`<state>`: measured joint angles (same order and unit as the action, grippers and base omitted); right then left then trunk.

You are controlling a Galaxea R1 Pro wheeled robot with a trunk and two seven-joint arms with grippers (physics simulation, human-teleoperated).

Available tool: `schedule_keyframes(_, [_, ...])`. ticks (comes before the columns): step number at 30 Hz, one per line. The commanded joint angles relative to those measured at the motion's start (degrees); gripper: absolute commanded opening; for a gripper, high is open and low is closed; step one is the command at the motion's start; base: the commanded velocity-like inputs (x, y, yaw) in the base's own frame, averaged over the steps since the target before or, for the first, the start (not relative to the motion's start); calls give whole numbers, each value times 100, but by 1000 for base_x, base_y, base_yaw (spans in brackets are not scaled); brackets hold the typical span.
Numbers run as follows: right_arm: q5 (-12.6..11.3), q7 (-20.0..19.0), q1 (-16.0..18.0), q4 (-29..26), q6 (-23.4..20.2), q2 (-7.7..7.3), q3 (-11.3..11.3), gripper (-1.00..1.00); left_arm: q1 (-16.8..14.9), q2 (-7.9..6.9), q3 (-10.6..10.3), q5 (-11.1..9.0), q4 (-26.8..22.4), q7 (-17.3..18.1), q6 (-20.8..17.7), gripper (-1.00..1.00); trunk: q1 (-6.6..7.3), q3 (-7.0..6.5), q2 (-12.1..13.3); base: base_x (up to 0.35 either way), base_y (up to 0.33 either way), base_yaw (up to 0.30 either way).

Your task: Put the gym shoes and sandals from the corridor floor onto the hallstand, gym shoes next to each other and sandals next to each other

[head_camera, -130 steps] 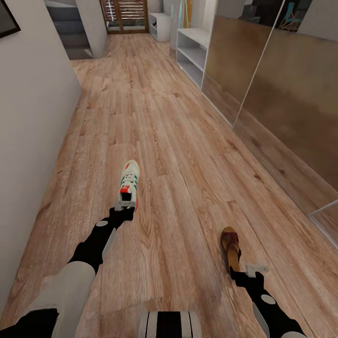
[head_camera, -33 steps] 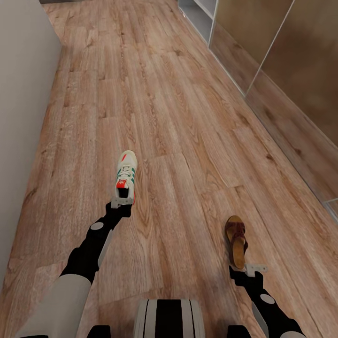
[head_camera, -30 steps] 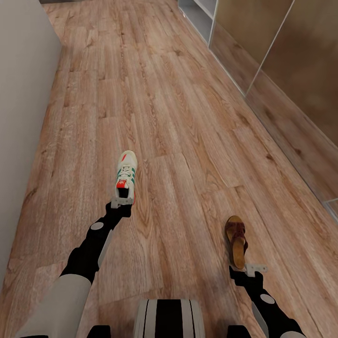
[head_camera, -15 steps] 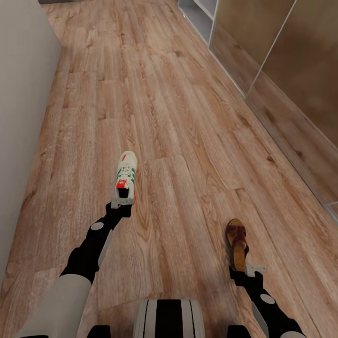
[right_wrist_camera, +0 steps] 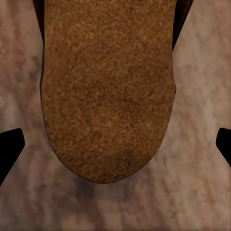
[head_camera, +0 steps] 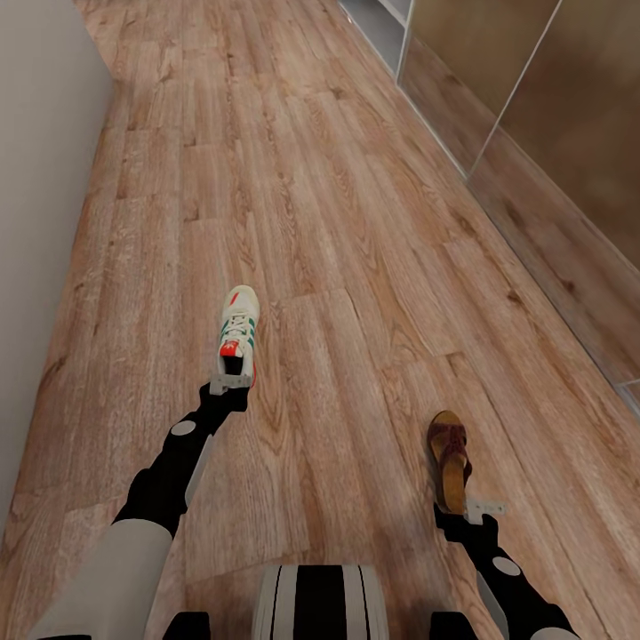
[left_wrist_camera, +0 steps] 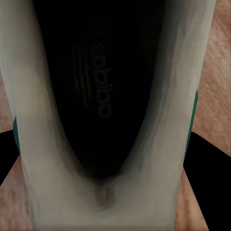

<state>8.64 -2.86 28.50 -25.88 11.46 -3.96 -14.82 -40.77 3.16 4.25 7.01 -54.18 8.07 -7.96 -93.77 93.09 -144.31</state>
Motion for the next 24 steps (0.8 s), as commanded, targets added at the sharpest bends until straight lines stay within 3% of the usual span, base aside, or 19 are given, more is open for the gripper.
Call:
schedule_keyframes(1, [59, -28, 4, 4, 23, 4, -48, 100, -1, 9, 32, 60, -9, 55, -23, -100, 1, 3, -1, 0, 0, 0])
schedule_keyframes(22, [59, -21, 2, 4, 23, 9, -48, 100, -1, 17, 32, 72, 161, 63, -3, -100, 1, 3, -1, 29, 0, 0])
schedule_keyframes(23, [59, -21, 3, 4, 23, 7, -48, -100, -1, 18, 32, 72, 162, 63, -3, -100, 1, 3, -1, 3, 0, 0])
schedule_keyframes(24, [59, -23, 4, 4, 23, 6, -48, -100, -1, 18, 32, 72, 162, 63, -2, -100, 1, 3, -1, 2, 0, 0])
